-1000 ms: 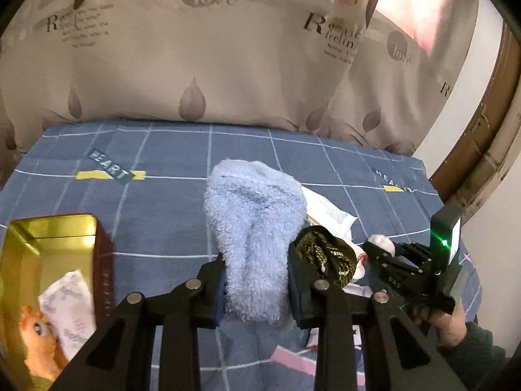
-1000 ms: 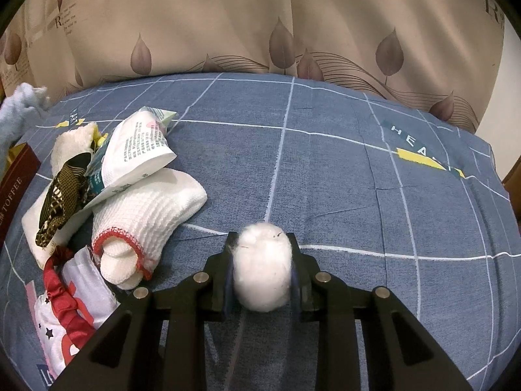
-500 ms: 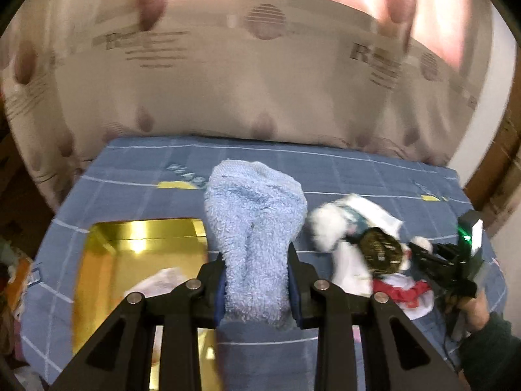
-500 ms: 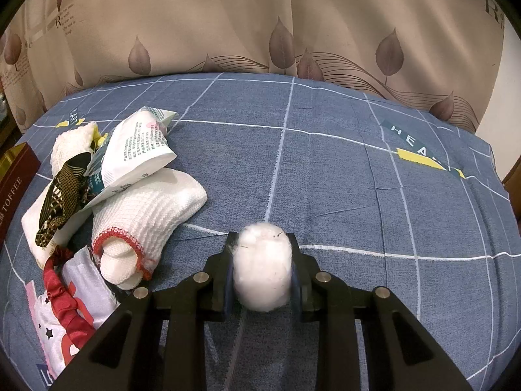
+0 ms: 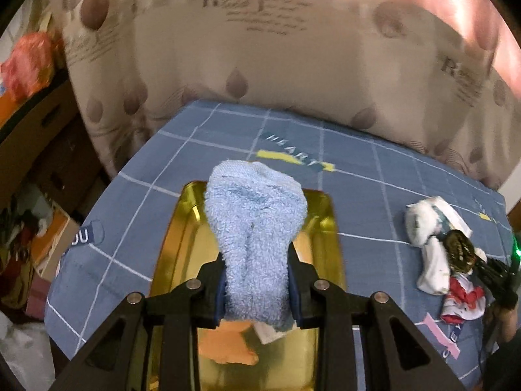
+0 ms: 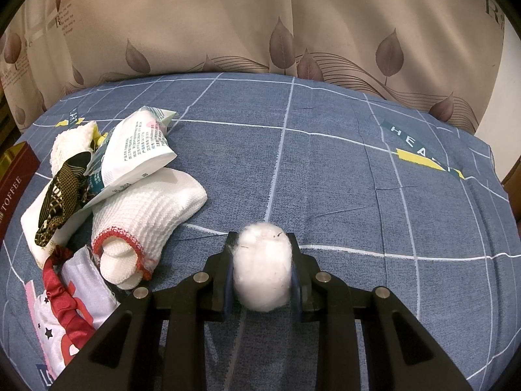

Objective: Organize soft objects
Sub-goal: 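Lower the light-blue towel into the tin and open the left gripper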

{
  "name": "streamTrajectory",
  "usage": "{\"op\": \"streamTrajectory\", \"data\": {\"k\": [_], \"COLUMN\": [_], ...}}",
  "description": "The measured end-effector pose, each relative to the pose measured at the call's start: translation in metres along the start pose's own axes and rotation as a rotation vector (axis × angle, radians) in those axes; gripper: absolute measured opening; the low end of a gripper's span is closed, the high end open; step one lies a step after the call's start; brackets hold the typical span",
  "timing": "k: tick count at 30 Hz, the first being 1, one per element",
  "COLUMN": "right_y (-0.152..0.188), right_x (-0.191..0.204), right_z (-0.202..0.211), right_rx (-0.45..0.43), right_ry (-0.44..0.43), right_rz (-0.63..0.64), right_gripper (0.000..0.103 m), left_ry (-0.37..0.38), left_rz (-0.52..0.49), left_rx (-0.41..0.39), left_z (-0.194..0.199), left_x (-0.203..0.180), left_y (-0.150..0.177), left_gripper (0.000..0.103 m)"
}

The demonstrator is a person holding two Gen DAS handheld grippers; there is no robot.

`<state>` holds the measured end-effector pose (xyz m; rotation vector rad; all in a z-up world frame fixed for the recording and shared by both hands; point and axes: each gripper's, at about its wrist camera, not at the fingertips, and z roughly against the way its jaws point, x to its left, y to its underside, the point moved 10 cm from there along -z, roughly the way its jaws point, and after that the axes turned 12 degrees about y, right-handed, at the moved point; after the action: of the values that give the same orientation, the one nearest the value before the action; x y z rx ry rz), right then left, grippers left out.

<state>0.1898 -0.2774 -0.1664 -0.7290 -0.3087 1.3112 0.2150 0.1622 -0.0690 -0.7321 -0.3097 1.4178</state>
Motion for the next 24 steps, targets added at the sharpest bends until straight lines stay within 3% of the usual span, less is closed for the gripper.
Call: {"op": "streamTrajectory", "data": {"k": [16,18,20,24], "right_y": [0.0,0.0,0.0,0.0], "right_x": [0.0,0.0,0.0,0.0], "right_z": [0.0,0.0,0.0,0.0], "right_rx": [0.001,0.0,0.001,0.0], "right_ry": [0.0,0.001,0.001,0.002], "right_rz": [0.0,0.001,0.0,0.001], "right_gripper": [0.026,0.026,0.026,0.026], "left_ry": [-0.07,-0.083,-0.11,-0.096], "left_rz": [0.012,0.018,0.024,0.026], "left_rx": [0.078,0.089,0.096,0.085], "left_z": [-0.037,-0.039,-0.04,-0.036], "left_x": [0.043,0.046,0.05,0.052], "left_y": [0.003,0.005,0.006,0.006], "left_gripper": [0.032,0.046,0.052,0.055]}}
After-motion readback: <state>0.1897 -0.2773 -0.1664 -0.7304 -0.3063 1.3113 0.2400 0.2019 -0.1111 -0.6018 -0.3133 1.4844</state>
